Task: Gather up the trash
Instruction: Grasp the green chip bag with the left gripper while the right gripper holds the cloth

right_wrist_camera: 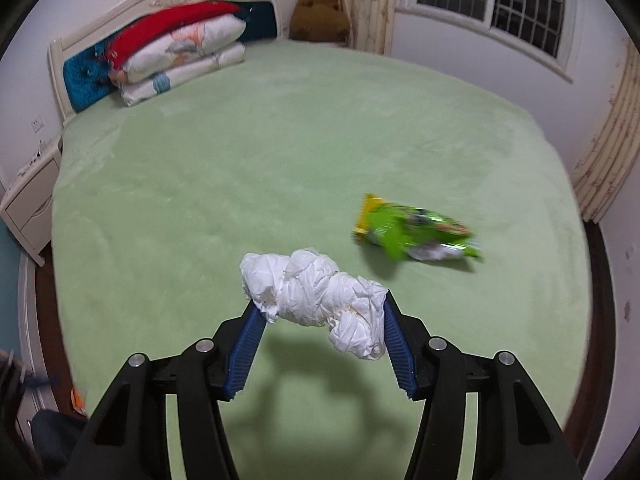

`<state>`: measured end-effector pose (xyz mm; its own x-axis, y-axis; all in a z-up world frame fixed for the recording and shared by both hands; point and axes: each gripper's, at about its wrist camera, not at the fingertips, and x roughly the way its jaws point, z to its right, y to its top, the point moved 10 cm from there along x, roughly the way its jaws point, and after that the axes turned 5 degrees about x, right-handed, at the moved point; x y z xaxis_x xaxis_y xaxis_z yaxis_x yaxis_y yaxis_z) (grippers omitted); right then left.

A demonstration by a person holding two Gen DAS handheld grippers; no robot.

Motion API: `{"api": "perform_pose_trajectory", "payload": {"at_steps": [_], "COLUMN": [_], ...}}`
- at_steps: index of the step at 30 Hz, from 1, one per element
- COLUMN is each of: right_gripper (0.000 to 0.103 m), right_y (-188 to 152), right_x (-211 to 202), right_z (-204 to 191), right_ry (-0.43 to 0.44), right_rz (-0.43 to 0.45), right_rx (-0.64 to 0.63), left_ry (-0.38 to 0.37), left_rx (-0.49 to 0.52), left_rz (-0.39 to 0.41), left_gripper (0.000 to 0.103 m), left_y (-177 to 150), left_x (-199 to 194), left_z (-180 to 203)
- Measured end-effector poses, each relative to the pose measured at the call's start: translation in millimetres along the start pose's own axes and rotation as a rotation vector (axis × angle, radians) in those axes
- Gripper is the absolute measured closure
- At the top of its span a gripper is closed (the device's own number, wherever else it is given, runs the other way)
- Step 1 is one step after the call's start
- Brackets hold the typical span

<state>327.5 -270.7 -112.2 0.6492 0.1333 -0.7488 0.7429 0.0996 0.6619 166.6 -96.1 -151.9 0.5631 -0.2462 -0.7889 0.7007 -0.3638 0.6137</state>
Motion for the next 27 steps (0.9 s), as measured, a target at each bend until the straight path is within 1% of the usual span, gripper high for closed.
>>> {"api": "perform_pose_trajectory", "payload": {"at_steps": [2,3,4,5,6,8,10,13,14,15,16,17,19,20,21,22,23,24,25,26,27], "right_gripper": [0.047,0.047,0.047,0.047,0.047,0.047,0.047,0.047,0.047,0.047,0.047,0.047,0.047,0.047,0.047,0.047,0.047,0.047,0.047,0.047,0.047], "right_y": [-5,-8,-11,-14,-17,-25,-32,-41,-44,-46,-49,-50,-50,-51,-52,-53,-55,-57,-59,-59,-59], "right_x": [-27,-41,-49,-57,-63,-76,-85,-90,-90,-89,-88,-86,-79,-76,-73,-69,-66,-63,-62,-60,-59], "right_z": [16,24,32,40,47,59,70,79,81,82,83,84,87,90,91,92,91,91,92,91,89], "right_ry": [-0.015,-0.021,-0.024,-0.031,-0.041,-0.054,-0.052,-0.046,-0.046,-0.04,-0.035,-0.033,-0.033,-0.036,-0.033,-0.025,-0.02,-0.018,-0.021,-0.017,-0.009], "right_rz": [0.031,0.043,0.048,0.053,0.061,0.075,0.084,0.084,0.084,0.082,0.08,0.078,0.075,0.073,0.07,0.066,0.062,0.059,0.059,0.059,0.059], "right_rx": [-0.001,0.003,0.006,0.007,0.005,0.003,0.013,0.015,0.015,0.018,0.02,0.022,0.024,0.029,0.034,0.041,0.043,0.04,0.038,0.038,0.04], "left_ry": [-0.008,-0.029,-0.04,-0.037,-0.021,-0.025,-0.081,-0.114,-0.112,-0.099,-0.071,-0.052,-0.049,-0.054,-0.063,-0.116,-0.116,-0.105,-0.108,-0.105,-0.118], "left_rx": [-0.012,-0.03,-0.04,-0.05,-0.052,-0.067,-0.127,-0.199,-0.215,-0.222,-0.213,-0.209,-0.219,-0.222,-0.222,-0.226,-0.223,-0.204,-0.177,-0.16,-0.162], "left_rz": [0.008,0.006,0.002,0.001,0.004,0.0,-0.014,-0.02,-0.026,-0.028,-0.036,-0.065,-0.101,-0.102,-0.102,-0.1,-0.095,-0.088,-0.084,-0.08,-0.071], "left_gripper": [0.015,0.015,0.015,0.015,0.015,0.015,0.015,0.015,0.015,0.015,0.015,0.015,0.015,0.026,0.056,0.063,0.063,0.068,0.068,0.073,0.08], "left_y": [29,53,68,85,110,139,170,205,214,221,228,231,233,235,235,238,238,238,240,240,240], "left_x": [17,32,43,54,71,92,119,152,163,173,186,200,220,228,231,234,233,232,231,229,225], "left_z": [-3,-2,-1,-1,2,9,19,26,28,29,29,29,32,33,35,41,41,43,47,48,49]}}
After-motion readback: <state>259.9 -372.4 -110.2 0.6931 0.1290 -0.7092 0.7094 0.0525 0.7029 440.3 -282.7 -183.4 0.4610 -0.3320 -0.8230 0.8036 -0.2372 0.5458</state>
